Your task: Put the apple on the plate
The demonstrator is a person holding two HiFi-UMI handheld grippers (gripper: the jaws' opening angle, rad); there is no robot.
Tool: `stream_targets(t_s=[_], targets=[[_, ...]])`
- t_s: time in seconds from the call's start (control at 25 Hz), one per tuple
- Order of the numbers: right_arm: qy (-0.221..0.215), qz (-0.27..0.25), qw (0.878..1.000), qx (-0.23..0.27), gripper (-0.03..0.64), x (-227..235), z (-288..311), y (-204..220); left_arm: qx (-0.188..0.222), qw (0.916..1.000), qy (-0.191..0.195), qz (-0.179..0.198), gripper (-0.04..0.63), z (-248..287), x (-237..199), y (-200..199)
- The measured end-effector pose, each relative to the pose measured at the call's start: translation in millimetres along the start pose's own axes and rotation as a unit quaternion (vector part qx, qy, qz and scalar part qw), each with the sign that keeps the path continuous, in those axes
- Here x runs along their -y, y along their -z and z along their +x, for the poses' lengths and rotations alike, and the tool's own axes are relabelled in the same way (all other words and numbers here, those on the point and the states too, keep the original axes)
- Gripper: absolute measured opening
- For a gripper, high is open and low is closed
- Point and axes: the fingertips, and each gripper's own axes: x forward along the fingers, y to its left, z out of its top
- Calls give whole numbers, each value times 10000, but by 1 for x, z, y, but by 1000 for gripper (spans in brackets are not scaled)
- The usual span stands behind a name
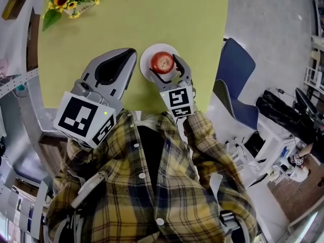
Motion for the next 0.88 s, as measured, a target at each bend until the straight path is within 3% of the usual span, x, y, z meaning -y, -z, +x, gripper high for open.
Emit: stream_targets(t_s=[0.48, 0.88], targets=[[64, 288, 9985, -468, 373, 2, 6, 6, 20, 9999, 94, 71, 8, 2, 0, -3], [90, 340, 9986, -394, 376, 0, 1, -1, 137, 9998, 117, 119, 8, -6, 8, -6]])
